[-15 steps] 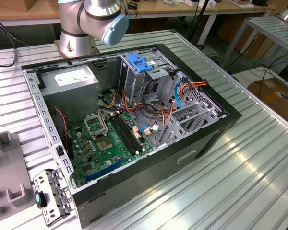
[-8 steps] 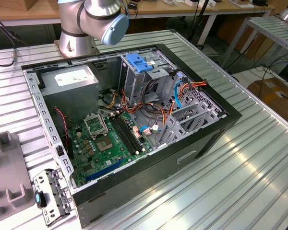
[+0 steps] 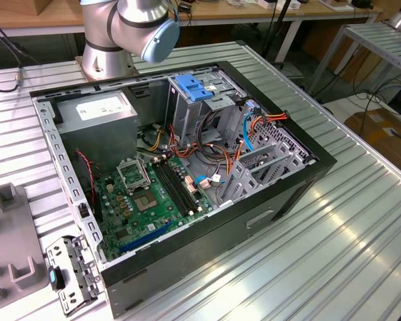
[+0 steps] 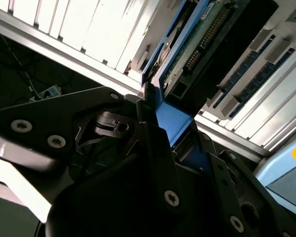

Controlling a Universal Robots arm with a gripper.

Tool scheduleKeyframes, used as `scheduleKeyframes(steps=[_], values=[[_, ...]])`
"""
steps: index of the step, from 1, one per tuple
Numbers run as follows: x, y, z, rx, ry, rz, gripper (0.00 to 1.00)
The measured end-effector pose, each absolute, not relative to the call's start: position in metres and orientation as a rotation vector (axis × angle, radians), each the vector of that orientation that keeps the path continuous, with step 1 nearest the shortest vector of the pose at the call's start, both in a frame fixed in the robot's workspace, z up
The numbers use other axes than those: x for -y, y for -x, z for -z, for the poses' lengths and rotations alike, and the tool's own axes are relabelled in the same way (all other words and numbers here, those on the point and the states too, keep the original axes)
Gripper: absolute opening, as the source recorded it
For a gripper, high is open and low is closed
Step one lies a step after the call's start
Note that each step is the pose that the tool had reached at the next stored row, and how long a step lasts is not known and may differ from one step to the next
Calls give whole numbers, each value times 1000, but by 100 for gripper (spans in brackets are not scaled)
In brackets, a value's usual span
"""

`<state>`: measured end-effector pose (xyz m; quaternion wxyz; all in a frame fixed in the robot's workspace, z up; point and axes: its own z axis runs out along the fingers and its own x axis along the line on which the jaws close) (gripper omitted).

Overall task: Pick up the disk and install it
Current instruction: 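Pick up the disk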

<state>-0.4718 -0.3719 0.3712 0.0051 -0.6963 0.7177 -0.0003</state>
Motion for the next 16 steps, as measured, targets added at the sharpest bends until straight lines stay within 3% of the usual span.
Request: scheduleKeyframes(steps=[16], values=[[372,472,-380,-2245,2178,-5,37]])
